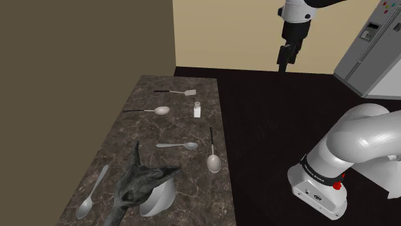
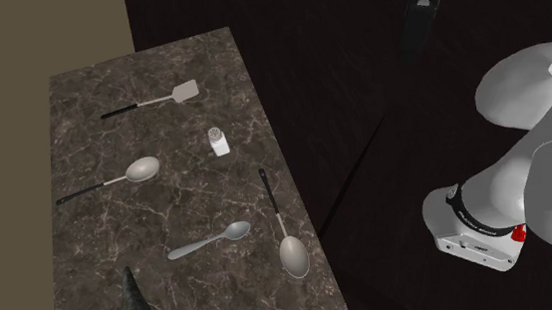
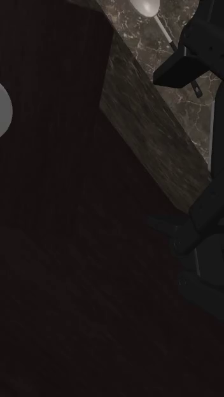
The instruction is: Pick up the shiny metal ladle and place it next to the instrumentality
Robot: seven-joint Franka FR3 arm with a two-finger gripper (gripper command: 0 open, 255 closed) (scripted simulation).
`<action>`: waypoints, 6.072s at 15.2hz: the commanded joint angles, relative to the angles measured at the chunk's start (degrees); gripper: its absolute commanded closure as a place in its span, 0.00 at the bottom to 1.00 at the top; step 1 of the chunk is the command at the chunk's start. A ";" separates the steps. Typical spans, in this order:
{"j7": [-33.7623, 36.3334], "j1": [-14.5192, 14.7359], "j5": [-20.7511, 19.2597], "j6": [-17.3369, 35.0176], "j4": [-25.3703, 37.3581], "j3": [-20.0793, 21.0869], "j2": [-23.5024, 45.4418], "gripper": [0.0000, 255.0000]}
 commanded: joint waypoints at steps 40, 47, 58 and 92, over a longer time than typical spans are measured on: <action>80.30 -0.76 3.65 81.28 -18.57 29.91 51.34 0.00; 82.43 1.18 0.76 82.59 -18.19 27.39 53.15 0.00; 82.41 1.16 0.78 82.59 -18.20 27.41 53.13 1.00; 59.45 -10.88 12.89 58.53 -1.85 26.69 45.49 1.00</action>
